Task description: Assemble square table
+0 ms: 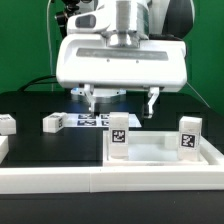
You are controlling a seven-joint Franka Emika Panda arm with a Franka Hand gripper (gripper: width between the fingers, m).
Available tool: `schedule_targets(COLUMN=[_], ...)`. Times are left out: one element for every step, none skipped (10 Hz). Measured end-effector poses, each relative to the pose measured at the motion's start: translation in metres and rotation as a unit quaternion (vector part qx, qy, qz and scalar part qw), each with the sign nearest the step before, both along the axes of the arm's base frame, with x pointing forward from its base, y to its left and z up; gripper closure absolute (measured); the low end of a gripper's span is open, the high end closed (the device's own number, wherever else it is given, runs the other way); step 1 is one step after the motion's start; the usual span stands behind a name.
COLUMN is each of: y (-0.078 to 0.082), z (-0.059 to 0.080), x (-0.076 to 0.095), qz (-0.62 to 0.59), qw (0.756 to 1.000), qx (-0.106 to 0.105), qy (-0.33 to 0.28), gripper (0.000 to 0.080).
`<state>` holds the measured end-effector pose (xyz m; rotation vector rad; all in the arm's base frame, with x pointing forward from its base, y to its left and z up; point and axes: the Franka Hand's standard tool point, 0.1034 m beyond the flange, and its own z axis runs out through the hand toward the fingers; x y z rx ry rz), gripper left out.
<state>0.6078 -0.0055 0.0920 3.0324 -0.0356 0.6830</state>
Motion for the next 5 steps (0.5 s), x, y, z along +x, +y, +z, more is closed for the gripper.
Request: schedule_targets(y=[0.0,0.003,0.007,0.011,0.012], z=[-0.001,-0.004,-0.004,-0.004,-0.004], x=[0.001,0.0,-0.001,-0.002,-0.002], qz=[0.0,0.001,0.0,0.0,0.001], qw=[0.999,0.997,0.992,0.988,0.983], qx=[0.012,0.024,0.037,0.047,0.053], qy=[0.038,0.08,0.118,0.15,0.175], gripper=[0.0151,0.0151,0.0151,0.0151,0.0151])
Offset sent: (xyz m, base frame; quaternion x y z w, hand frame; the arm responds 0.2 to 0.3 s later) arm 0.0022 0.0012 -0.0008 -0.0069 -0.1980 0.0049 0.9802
